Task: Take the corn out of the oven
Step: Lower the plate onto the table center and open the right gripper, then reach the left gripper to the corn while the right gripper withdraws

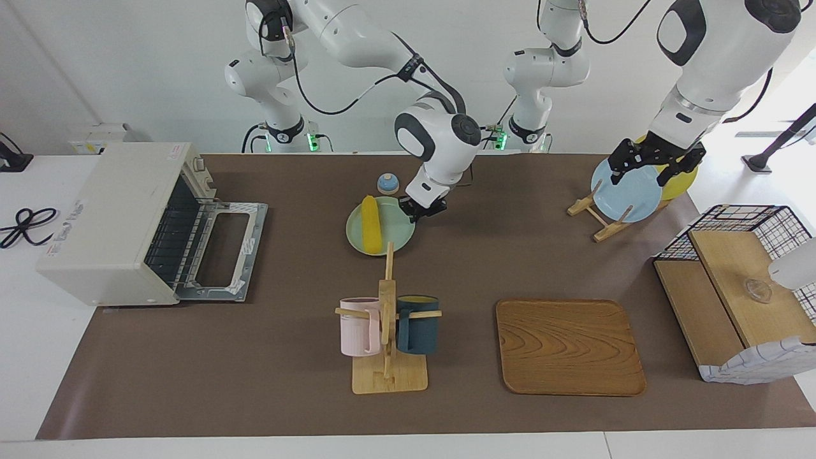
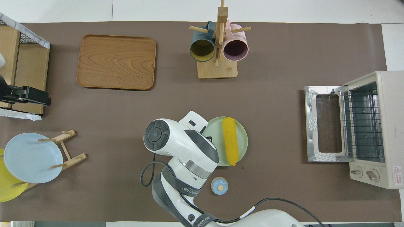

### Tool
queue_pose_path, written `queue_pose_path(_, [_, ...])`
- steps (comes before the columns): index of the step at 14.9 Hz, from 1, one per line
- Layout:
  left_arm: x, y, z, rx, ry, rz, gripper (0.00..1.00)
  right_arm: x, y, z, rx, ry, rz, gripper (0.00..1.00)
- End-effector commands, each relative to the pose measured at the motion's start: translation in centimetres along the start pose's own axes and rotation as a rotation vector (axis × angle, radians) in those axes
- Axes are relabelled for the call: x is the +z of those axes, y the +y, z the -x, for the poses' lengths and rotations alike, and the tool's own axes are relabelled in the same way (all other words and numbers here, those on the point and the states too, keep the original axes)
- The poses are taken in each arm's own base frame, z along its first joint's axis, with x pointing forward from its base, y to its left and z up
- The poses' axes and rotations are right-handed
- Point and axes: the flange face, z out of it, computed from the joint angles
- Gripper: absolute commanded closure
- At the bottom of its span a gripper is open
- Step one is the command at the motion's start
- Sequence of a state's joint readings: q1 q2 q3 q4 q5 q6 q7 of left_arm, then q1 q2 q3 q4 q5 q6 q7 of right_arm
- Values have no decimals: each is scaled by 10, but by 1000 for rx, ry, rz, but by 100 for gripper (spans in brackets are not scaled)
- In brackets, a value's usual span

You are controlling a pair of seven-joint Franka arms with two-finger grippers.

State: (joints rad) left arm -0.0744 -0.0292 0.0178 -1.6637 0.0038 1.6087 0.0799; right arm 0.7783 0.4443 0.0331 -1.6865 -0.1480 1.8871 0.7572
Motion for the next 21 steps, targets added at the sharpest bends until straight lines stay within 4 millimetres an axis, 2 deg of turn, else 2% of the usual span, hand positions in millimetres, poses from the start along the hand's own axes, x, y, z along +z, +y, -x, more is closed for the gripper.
queue_pose_path(1, [0,6,6,21,17,9,0,16,-1,6,0,48,-46,100])
queue_pose_path(4, [0,15,5,35,19,9,0,20,5,-4,59,27,-135,100])
queue_pose_path(5, [2,16,4,38,16,9,0,21,11,-9,80,17,-150,92])
queue_pose_path(7, [5,16,2,39,16,8,0,11,7,-12,84,34,-176,82])
queue_pose_path(9, [6,26,0,56,17,10,0,-17,18,-21,88,59,-200,66])
queue_pose_path(10, [7,27,0,59,14,10,0,-34,40,-28,102,73,-210,51])
queue_pose_path(11, [9,28,0,59,11,10,0,-54,57,-27,84,82,-212,48])
queue_pose_path(13, [12,38,-1,77,14,9,0,-94,100,-12,88,43,-176,56])
queue_pose_path(14, [13,41,-1,81,13,9,0,-105,130,-6,102,1,-149,63])
queue_pose_path(15, [15,44,-2,86,13,11,0,-100,156,-3,131,-55,-118,73])
queue_pose_path(17, [23,66,-2,118,8,13,0,-56,198,7,181,-145,-61,88])
queue_pose_path(19, [34,91,-1,147,-2,33,0,-9,247,9,223,-173,-73,97])
queue_pose_path(21, [44,117,0,138,-2,38,0,38,289,13,172,-144,-120,100])
